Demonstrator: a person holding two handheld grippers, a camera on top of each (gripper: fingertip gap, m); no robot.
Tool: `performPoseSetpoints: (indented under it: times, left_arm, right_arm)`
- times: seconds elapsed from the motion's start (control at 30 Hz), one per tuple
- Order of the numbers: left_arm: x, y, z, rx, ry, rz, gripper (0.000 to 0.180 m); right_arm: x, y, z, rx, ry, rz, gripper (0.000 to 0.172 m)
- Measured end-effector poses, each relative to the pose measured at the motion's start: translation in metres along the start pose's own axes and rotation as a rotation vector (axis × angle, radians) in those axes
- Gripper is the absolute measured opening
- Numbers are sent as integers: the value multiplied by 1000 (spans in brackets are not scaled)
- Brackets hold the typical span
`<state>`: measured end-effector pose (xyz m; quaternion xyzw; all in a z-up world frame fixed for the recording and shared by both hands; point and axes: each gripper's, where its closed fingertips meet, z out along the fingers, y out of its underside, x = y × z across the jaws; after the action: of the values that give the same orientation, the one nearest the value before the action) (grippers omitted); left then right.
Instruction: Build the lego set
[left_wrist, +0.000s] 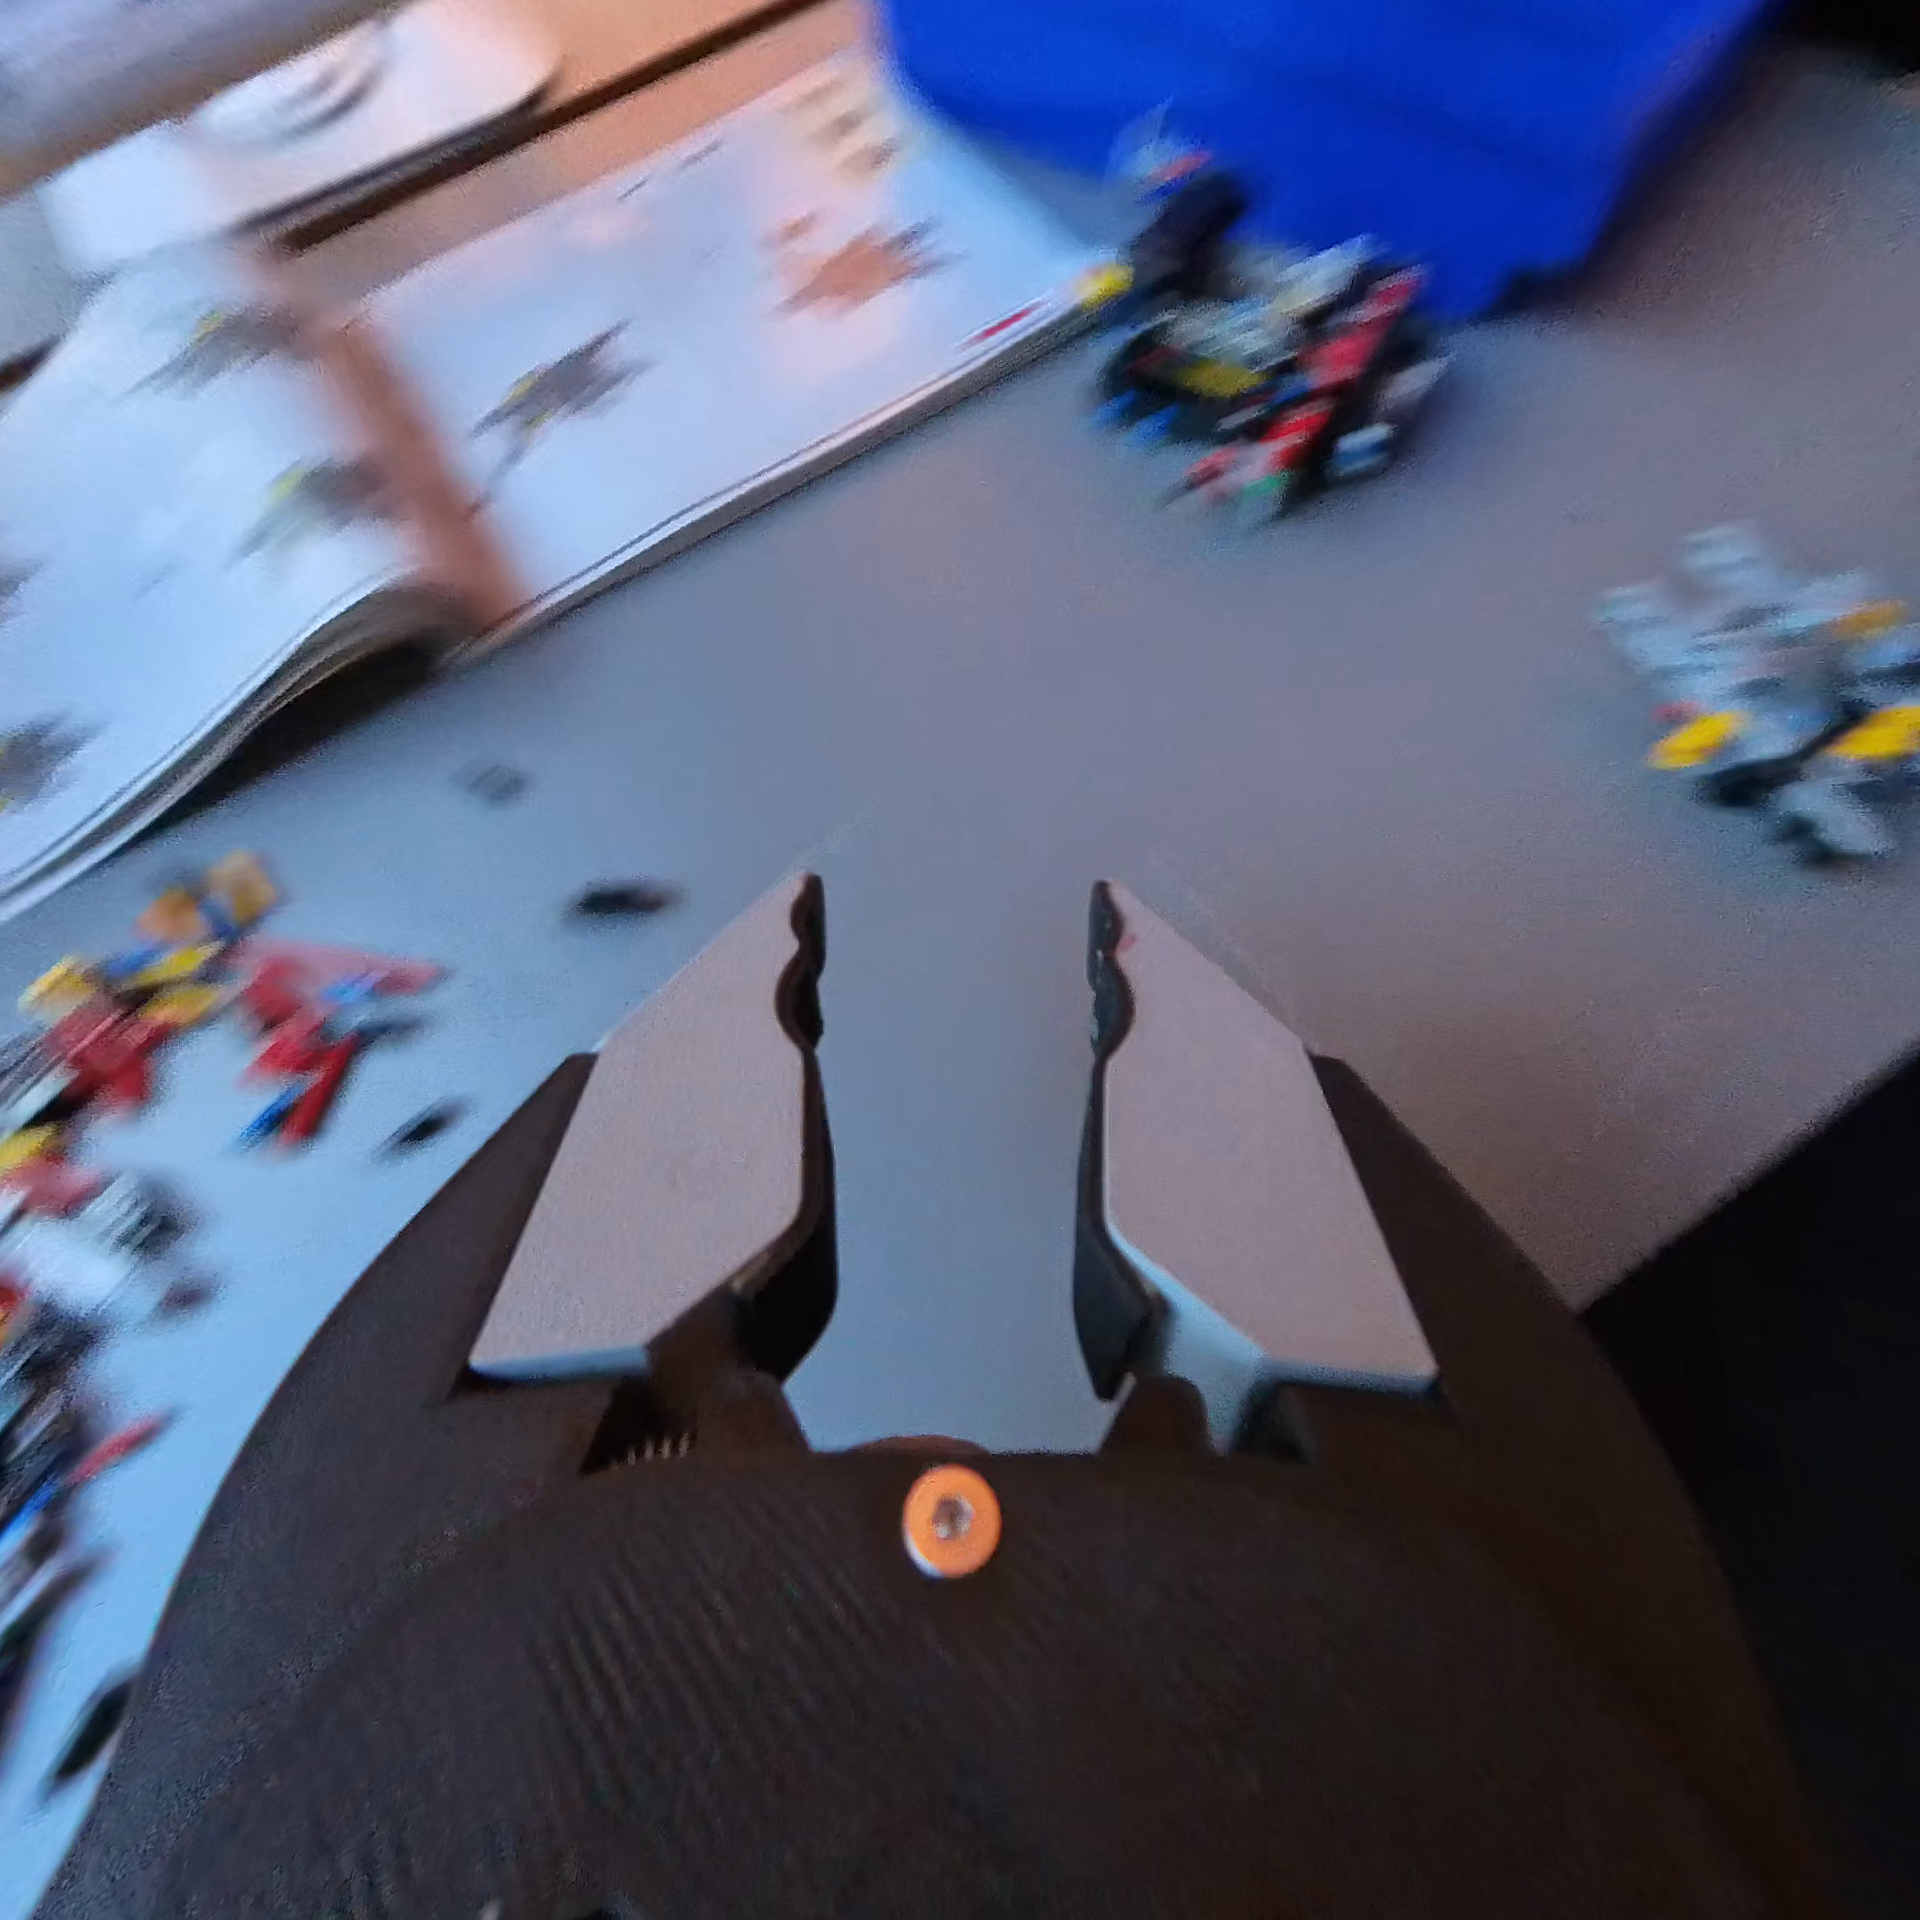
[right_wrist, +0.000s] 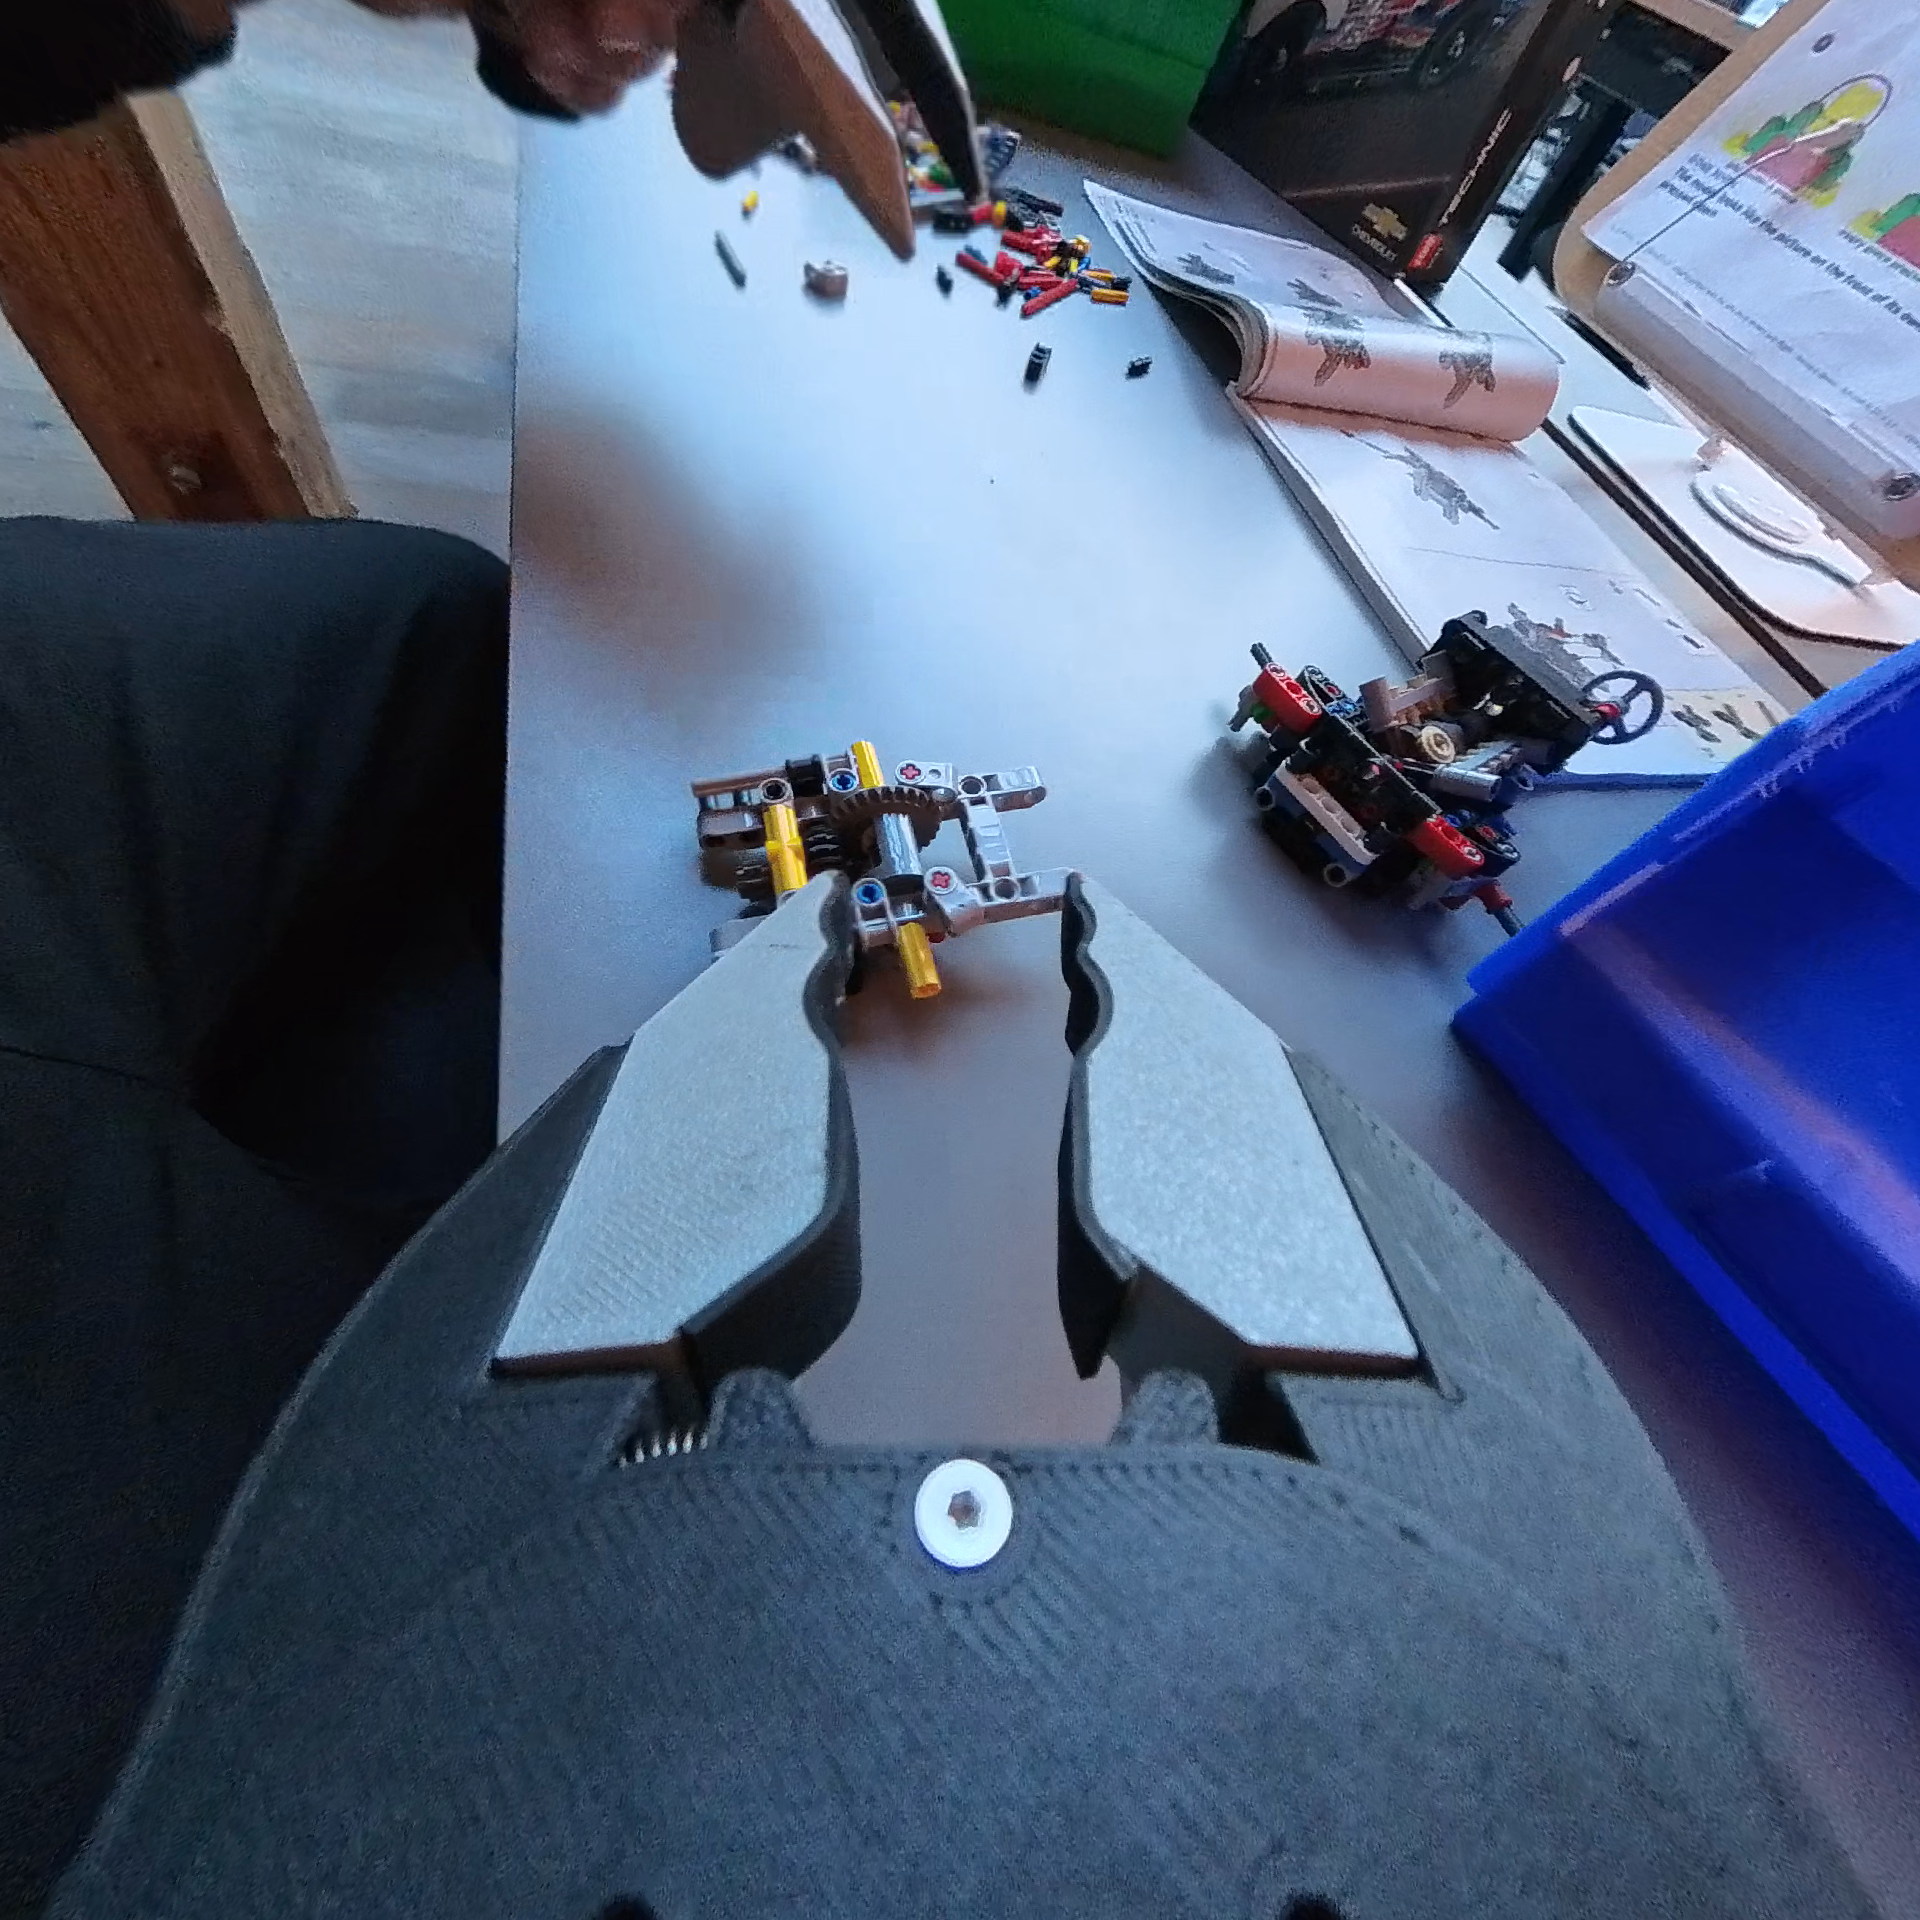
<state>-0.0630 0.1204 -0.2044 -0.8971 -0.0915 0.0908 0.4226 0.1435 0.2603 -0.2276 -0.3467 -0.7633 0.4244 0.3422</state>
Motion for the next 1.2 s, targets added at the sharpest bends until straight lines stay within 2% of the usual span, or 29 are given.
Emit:
performPoseSetpoints:
  times: [0.07,0.17,0.3,0.4,0.53,0.7,0.97,1.03,1.1,1.2]
  left_arm:
    - [-39,20,-15,-49,-72,-57,40]
    - [-66,39,-20,-90,-81,-139,36]
    - [-65,42,10,-163,-3,-132,36]
    - [-77,33,29,-183,-26,-101,36]
    - [-72,25,41,-177,22,-150,42]
    - [-60,23,25,-113,44,-74,46]
    - [-80,42,21,-104,67,-3,50]
    - [-63,37,7,-59,134,23,50]
    - [-57,36,-16,32,112,86,30]
    - [-68,58,-42,22,69,37,37]
  right_arm:
    - [5,0,-1,4,21,4,36]
    - [12,1,-1,5,59,-4,34]
    - [13,2,0,-7,67,-13,34]
    - [13,3,0,-12,76,-21,34]
    - [15,3,0,-15,107,-38,33]
    - [19,5,-1,-35,149,-44,32]
    - [46,14,-4,-72,260,-2,30]
    - [55,20,-5,-105,318,-7,29]
    - [64,26,-6,-146,374,-21,28]
    - [72,32,-6,-192,425,-45,27]
